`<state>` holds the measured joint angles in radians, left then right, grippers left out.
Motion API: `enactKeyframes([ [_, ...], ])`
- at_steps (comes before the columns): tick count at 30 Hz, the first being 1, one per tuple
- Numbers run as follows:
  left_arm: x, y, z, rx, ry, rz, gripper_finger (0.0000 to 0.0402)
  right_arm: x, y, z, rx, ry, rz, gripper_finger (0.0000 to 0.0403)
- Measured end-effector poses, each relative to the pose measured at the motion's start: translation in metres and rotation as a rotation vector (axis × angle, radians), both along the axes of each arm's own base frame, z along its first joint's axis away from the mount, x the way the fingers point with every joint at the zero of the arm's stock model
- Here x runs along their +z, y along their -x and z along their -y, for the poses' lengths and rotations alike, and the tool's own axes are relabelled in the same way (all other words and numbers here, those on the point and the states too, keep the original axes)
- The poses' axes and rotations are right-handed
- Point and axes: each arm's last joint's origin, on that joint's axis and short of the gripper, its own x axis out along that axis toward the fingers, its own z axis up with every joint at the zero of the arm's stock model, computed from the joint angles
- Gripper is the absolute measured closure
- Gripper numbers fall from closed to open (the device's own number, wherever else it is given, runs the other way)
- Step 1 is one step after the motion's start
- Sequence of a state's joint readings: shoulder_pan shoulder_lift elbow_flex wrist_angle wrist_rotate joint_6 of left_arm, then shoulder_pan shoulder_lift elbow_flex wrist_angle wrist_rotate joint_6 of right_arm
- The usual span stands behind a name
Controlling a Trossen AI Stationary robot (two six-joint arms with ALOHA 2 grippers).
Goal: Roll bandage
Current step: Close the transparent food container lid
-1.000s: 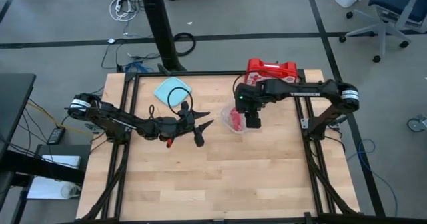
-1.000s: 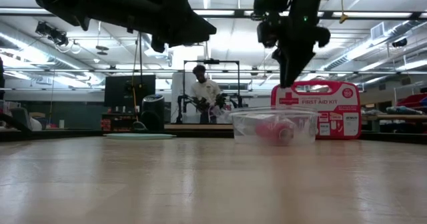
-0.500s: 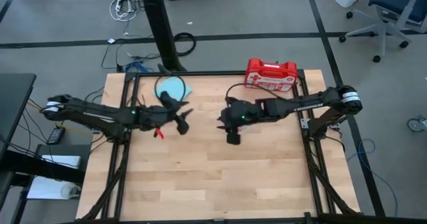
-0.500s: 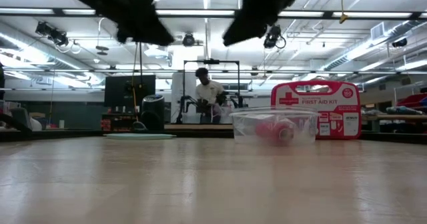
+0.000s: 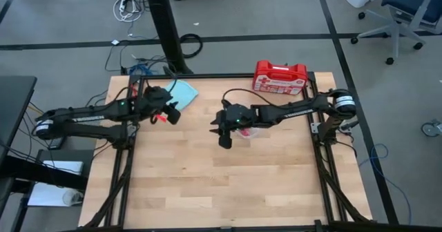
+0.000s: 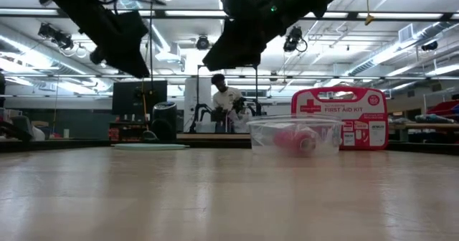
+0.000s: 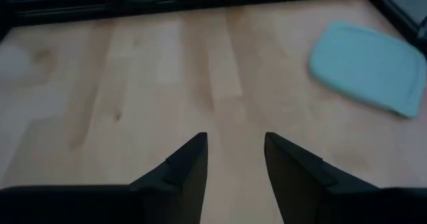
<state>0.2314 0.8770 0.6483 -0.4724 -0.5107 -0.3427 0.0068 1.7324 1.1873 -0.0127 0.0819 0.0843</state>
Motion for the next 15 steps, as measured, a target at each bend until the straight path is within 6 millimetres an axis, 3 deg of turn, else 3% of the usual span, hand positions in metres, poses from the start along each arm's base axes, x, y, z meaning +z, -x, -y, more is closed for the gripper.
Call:
enactKeyframes([
  [11, -0.034, -0.002, -0.054, 0.101, 0.141, -0.205, 0.0241, 0.014, 0.002, 0.007, 0.033, 0.038, 0.029, 0.0254],
  [15, -0.048, -0.003, -0.073, 0.176, 0.229, -0.198, 0.0241, 0.012, 0.005, 0.016, 0.010, 0.038, -0.011, 0.0254],
])
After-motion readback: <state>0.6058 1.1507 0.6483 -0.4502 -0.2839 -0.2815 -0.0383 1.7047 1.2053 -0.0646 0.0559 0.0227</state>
